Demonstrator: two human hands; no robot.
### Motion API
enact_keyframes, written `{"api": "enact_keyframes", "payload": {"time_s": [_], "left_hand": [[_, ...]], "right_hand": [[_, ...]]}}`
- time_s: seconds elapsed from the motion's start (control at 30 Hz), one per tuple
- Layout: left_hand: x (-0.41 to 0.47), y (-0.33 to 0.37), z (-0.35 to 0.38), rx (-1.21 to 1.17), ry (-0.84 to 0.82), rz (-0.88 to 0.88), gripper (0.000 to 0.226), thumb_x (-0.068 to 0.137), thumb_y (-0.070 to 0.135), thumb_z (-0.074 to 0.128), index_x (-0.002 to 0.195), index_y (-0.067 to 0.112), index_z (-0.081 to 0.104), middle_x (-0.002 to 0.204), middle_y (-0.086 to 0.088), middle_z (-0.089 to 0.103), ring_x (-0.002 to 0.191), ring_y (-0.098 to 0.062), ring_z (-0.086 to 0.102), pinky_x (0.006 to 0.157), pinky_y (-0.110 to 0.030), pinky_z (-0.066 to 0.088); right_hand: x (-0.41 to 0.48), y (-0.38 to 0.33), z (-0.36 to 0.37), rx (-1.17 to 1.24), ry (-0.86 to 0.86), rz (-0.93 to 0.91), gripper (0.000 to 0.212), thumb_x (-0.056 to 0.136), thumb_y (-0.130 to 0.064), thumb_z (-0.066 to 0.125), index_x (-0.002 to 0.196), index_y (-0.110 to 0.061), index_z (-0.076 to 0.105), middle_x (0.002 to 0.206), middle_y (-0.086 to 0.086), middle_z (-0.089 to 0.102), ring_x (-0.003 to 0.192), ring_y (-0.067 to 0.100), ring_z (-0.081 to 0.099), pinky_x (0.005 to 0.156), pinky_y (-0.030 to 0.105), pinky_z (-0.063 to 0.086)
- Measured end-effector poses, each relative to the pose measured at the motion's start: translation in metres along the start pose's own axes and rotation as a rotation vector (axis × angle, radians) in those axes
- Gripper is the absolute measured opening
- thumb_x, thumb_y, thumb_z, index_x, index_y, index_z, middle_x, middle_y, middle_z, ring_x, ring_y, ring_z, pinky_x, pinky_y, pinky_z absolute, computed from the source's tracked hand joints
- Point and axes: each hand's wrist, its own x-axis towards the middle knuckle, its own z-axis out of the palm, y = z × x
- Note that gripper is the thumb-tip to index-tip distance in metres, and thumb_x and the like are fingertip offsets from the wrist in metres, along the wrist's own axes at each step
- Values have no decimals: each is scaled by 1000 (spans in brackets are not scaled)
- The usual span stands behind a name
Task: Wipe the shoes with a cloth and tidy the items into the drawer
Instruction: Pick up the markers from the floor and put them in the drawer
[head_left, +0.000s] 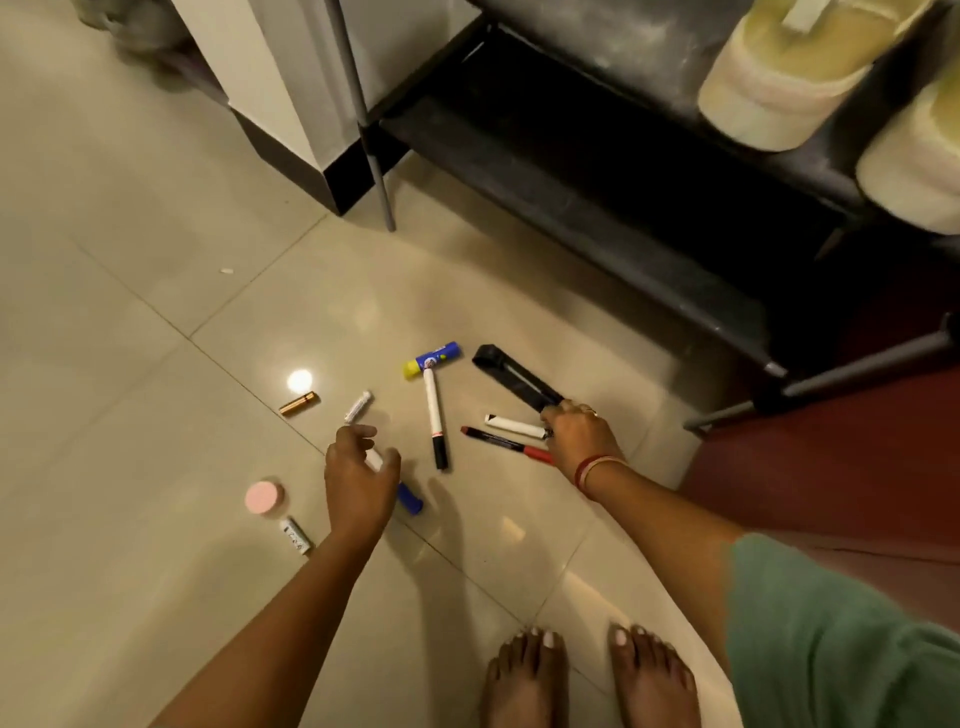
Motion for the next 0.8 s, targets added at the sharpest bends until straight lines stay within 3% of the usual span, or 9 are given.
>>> {"api": "enact_keyframes", "payload": {"time_s": [0.17, 0.33, 0.4, 0.5, 0.6, 0.73, 0.8], "left_hand": [[4, -11, 7, -126, 51, -62, 27, 89, 14, 63, 112, 20, 51, 116, 1, 51, 107, -16, 49, 85, -29, 41], [10, -7, 12, -210, 107, -73, 23, 89, 13, 62, 109, 20, 53, 116, 4, 52, 109, -18, 50, 89, -33, 44], [10, -4, 11, -231, 131, -76, 21, 89, 15, 62, 107, 20, 53, 115, 4, 52, 109, -18, 50, 93, -37, 45], [9, 5, 12, -295, 158, -84, 15, 94, 25, 56, 108, 19, 57, 116, 1, 55, 110, -17, 50, 94, -37, 44], [0, 31, 15, -363, 95, -89, 37, 100, 44, 39, 112, 20, 64, 120, 1, 56, 117, -15, 47, 95, -31, 36], [-21, 59, 24, -473, -78, -60, 66, 84, 77, 27, 112, 31, 66, 113, 13, 54, 113, -10, 47, 97, -37, 37], [-28, 65, 29, -459, -158, -35, 49, 89, 69, 36, 103, 34, 67, 103, 11, 55, 104, -13, 52, 91, -36, 41]], "right_hand": [[13, 2, 16, -125, 52, -46, 34, 86, -38, 60, 109, -15, 56, 109, 7, 57, 101, 27, 55, 86, 34, 43], [12, 1, 13, -48, 70, 9, 28, 87, -30, 59, 110, -14, 56, 110, 8, 58, 101, 27, 56, 89, 35, 45], [6, -6, 4, 118, 129, 59, 24, 90, -22, 56, 112, -13, 55, 112, 8, 57, 99, 26, 55, 88, 35, 45], [-14, -25, -14, 603, 226, 99, 19, 94, -18, 51, 112, -15, 52, 108, 4, 54, 89, 17, 53, 76, 27, 47], [-46, -49, -33, 948, 148, 22, 12, 96, -20, 45, 108, -24, 44, 90, -4, 52, 80, 18, 59, 67, 35, 56], [-73, -70, -37, 968, -31, -144, 12, 96, -24, 46, 107, -27, 43, 80, -1, 53, 68, 12, 56, 59, 27, 52], [-76, -75, -29, 854, -50, -224, 15, 96, -24, 48, 110, -20, 47, 80, -6, 53, 67, 7, 54, 60, 26, 50]]}}
